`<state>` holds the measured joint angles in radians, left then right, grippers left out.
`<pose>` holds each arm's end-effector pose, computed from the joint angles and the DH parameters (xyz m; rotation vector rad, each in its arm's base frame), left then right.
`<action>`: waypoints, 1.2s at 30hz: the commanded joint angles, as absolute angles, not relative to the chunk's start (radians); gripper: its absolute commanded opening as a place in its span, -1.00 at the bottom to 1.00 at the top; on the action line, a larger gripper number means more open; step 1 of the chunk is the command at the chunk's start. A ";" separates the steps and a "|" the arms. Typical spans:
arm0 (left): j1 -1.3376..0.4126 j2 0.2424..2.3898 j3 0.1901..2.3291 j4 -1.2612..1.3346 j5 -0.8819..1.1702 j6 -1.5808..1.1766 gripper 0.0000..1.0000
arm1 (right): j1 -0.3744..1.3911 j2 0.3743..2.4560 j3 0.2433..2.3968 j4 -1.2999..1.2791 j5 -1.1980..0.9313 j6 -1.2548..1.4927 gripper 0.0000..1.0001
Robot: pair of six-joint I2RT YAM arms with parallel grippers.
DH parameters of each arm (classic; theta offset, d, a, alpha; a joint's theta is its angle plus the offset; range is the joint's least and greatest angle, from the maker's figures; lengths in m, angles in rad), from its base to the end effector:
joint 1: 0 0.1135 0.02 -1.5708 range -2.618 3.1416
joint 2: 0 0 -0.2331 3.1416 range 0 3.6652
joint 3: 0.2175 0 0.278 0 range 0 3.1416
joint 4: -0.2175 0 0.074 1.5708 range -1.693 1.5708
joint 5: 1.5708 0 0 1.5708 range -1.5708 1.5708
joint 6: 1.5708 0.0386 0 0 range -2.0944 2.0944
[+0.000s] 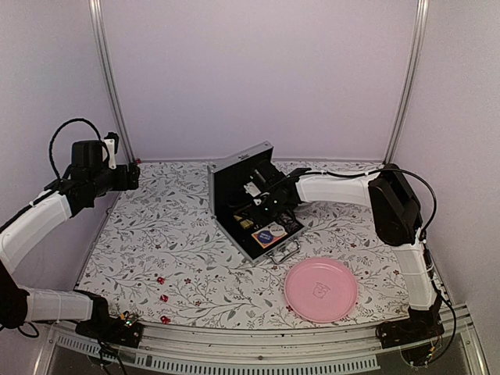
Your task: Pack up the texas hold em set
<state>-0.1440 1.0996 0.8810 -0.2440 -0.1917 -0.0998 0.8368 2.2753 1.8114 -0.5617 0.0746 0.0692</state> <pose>0.2903 -0.0347 0.2710 -0.0755 2.0231 0.0408 0.3363 0.3685 0.1271 -0.9521 2.4304 0.2318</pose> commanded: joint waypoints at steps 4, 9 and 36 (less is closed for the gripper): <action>-0.154 1.089 0.876 -0.230 -0.184 -0.091 0.94 | 0.835 2.262 1.802 -0.567 0.088 0.089 -0.66; -0.154 1.089 0.876 -0.230 -0.185 -0.090 0.94 | 0.835 2.249 1.804 -0.568 0.083 0.093 -0.69; -0.154 1.092 0.876 -0.231 -0.176 -0.092 0.94 | 0.896 2.269 1.807 -0.604 0.236 0.074 -0.09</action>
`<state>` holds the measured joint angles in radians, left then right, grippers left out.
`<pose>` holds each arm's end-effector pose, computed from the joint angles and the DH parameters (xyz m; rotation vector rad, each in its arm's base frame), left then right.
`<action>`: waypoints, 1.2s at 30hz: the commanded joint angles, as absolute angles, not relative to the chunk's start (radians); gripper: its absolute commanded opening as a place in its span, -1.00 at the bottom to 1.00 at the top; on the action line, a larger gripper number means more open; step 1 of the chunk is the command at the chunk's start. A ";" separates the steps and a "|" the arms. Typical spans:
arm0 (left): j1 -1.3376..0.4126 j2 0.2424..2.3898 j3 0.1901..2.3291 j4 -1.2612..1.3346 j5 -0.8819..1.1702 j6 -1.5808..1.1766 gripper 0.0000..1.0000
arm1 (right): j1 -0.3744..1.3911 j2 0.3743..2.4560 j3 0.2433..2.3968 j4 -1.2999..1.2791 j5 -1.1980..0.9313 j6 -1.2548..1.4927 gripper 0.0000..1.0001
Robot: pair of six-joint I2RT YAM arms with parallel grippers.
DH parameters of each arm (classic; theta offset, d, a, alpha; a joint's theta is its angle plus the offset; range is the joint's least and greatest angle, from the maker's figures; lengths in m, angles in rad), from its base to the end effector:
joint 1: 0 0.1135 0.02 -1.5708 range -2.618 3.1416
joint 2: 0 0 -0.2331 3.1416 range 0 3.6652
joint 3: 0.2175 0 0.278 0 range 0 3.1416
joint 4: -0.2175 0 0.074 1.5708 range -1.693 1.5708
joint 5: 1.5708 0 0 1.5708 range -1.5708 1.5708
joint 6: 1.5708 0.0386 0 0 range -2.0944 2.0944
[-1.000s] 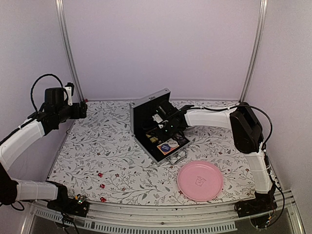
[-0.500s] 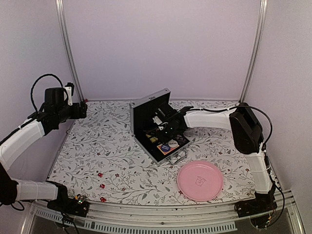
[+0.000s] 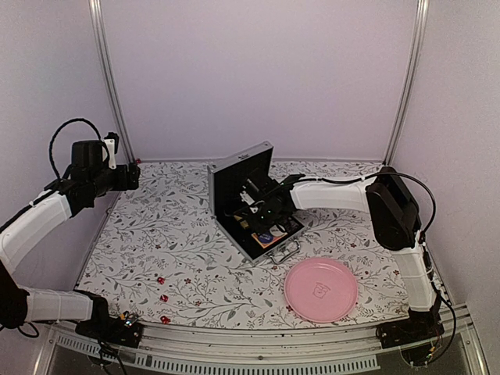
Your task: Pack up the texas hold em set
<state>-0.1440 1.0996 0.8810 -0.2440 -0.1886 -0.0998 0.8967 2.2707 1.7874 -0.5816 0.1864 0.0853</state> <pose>0.2903 -0.0348 0.2709 -0.0736 2.0234 0.0377 0.3131 0.3804 0.1209 -0.9714 2.4213 0.1029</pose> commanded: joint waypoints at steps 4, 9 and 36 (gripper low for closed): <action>-0.153 1.093 0.876 -0.230 -0.174 -0.092 0.94 | 0.897 2.286 1.817 -0.618 0.271 0.075 -0.07; -0.154 1.092 0.876 -0.231 -0.173 -0.094 0.94 | 0.895 2.289 1.819 -0.631 0.335 0.079 -0.03; -0.154 1.089 0.874 -0.232 -0.186 -0.092 0.94 | 0.882 2.257 1.848 -0.628 0.289 0.092 0.16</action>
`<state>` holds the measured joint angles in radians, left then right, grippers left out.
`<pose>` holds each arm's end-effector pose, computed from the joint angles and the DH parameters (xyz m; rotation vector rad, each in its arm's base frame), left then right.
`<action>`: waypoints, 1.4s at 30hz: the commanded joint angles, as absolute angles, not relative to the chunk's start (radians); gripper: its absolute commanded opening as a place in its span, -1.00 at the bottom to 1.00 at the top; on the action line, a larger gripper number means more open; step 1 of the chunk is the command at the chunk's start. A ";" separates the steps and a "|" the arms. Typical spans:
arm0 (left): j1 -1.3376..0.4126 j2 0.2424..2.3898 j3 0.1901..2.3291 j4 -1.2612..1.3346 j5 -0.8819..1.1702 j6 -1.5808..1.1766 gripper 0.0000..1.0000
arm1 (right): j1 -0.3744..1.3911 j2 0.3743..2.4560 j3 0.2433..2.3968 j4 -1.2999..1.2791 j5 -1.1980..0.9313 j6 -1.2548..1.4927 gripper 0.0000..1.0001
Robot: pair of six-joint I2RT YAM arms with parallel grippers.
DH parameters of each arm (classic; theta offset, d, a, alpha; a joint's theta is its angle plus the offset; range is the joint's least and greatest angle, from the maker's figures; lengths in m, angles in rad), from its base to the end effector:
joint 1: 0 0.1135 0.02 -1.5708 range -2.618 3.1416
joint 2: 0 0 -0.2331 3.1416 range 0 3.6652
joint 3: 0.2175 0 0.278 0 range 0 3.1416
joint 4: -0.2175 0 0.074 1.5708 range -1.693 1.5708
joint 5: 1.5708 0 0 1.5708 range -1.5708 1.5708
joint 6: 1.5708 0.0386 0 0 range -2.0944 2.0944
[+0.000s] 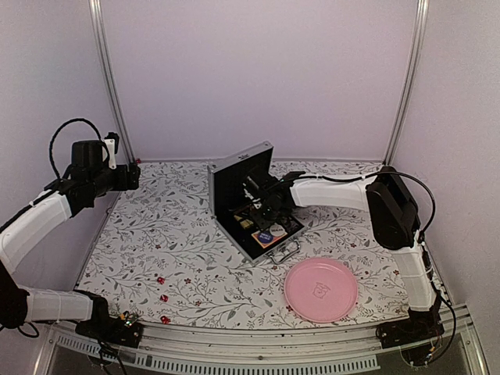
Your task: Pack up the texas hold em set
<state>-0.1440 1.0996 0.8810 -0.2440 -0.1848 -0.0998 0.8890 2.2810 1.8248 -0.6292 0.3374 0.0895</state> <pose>0.2904 -0.0349 0.2709 -0.0712 2.0238 0.0338 0.3210 0.3752 0.1268 -0.8963 2.3986 -0.0870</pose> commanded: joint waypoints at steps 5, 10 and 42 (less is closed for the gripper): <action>-0.153 1.088 0.874 -0.233 -0.188 -0.092 0.94 | 0.883 2.221 1.843 -0.621 0.252 0.097 0.24; -0.154 1.075 0.873 -0.231 -0.199 -0.092 0.94 | 0.912 2.121 1.785 -0.588 0.268 0.117 0.30; -0.161 1.095 0.868 -0.227 -0.210 -0.092 0.94 | 1.370 2.433 1.968 -0.274 0.011 0.181 0.09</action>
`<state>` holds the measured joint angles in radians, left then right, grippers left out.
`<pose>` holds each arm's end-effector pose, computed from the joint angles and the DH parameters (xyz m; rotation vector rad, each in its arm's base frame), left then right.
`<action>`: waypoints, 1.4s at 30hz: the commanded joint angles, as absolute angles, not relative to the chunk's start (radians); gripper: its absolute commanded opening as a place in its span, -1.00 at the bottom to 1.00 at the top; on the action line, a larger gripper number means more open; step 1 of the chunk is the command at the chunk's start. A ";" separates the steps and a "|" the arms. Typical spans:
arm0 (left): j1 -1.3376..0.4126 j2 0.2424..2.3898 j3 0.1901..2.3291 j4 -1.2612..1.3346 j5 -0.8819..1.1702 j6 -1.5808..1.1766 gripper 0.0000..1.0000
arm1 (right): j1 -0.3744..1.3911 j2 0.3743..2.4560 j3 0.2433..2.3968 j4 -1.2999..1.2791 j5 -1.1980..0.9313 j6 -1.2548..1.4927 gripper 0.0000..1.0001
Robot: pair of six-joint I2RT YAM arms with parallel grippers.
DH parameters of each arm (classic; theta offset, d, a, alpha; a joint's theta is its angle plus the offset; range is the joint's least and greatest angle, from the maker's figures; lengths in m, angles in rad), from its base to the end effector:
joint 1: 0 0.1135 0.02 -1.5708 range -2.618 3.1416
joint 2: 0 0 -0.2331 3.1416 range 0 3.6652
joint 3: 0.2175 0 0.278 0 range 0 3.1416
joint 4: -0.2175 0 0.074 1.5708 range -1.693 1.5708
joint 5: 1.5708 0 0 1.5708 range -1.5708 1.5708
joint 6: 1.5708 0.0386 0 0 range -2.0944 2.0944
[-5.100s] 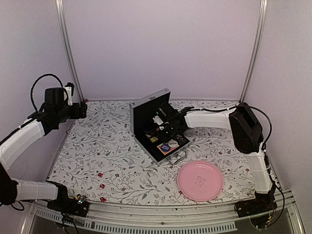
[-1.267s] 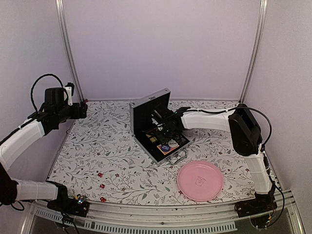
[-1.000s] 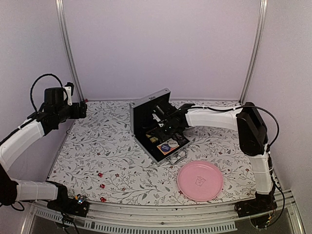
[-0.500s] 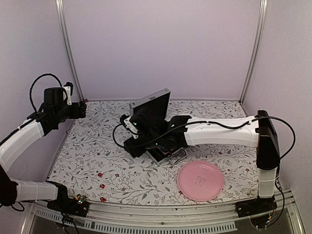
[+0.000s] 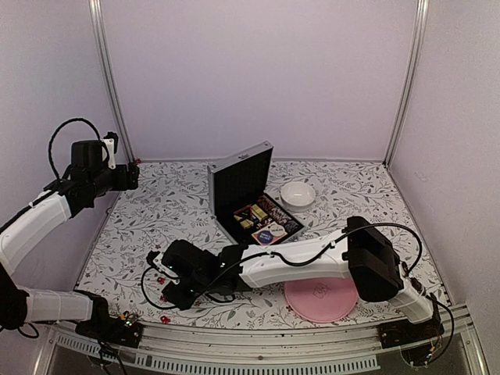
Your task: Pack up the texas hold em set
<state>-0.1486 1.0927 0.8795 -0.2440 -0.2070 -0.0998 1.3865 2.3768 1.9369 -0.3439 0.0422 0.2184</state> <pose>0.2890 -0.0352 0.2723 -0.0810 2.0163 0.0523 0.1004 0.5296 0.1341 -1.3468 2.0769 0.7026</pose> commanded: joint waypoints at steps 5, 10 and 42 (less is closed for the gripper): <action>-0.162 1.097 0.868 -0.228 -0.209 -0.092 0.94 | 1.370 2.494 2.024 -0.259 0.012 0.152 0.03; -0.162 1.104 0.870 -0.227 -0.204 -0.092 0.94 | 1.371 2.538 2.085 -0.250 0.011 0.147 -0.02; -0.163 1.105 0.871 -0.229 -0.201 -0.091 0.94 | 1.325 2.694 2.231 -0.231 0.026 0.105 -0.14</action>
